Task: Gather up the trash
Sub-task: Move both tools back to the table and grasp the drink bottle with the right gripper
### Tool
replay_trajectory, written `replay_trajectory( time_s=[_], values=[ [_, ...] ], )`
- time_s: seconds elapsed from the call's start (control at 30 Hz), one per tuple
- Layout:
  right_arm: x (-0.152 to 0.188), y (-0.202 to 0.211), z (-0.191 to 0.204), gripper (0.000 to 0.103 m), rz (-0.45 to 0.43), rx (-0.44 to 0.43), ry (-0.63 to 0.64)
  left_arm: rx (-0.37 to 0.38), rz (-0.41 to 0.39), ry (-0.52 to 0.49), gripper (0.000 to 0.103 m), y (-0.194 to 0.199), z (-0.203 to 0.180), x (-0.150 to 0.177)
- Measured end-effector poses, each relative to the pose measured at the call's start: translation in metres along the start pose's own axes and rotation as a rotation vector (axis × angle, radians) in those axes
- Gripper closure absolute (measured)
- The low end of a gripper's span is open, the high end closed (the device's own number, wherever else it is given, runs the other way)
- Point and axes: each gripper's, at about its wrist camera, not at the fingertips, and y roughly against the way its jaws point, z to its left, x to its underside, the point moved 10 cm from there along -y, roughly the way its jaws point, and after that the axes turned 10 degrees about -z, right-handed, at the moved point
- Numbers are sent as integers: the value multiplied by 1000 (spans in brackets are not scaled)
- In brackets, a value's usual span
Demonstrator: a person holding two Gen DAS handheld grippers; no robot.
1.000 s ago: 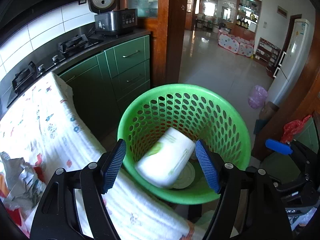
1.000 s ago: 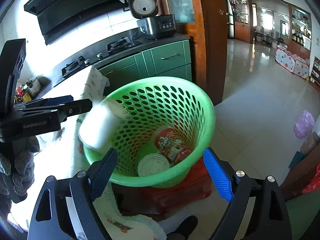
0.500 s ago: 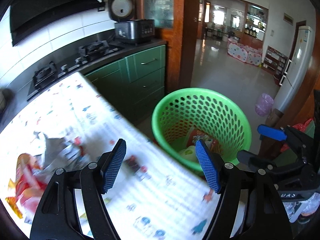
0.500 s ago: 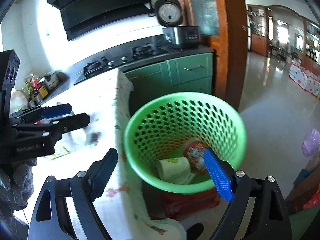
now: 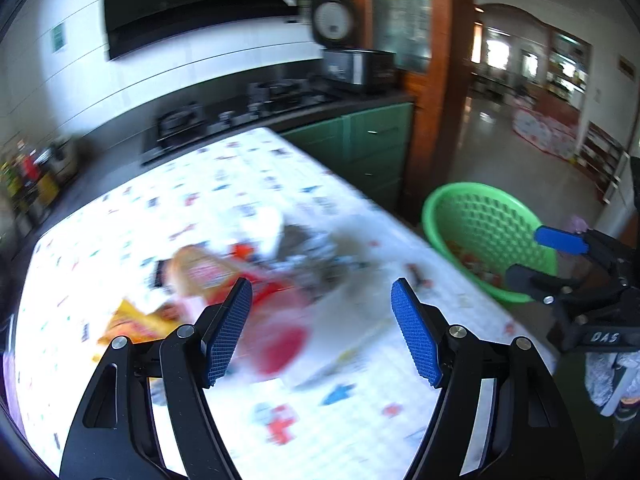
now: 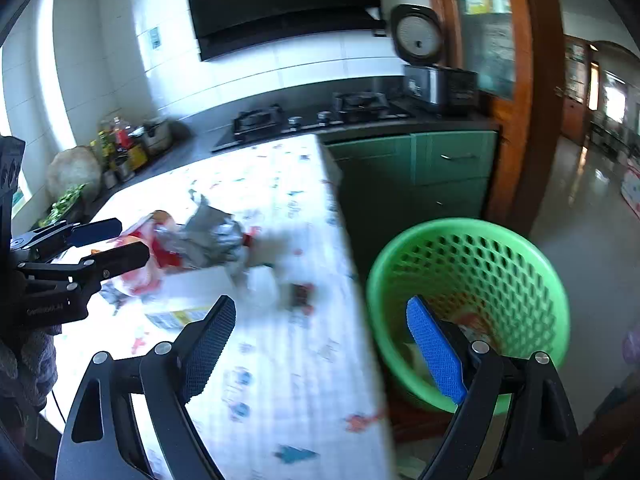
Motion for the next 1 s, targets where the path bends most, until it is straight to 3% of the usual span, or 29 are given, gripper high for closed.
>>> replay_trajectory(
  time_s=[0.47, 0.73, 1.0],
  values=[
    [-27, -38, 103, 22, 48, -178, 92, -225, 18, 165, 32, 40, 160, 29],
    [-40, -77, 173, 26, 123, -292, 181, -269, 32, 217, 32, 44, 200, 43],
    [-33, -127, 221, 27, 234, -310, 324, -270, 54, 255, 32, 37, 219, 57]
  ],
)
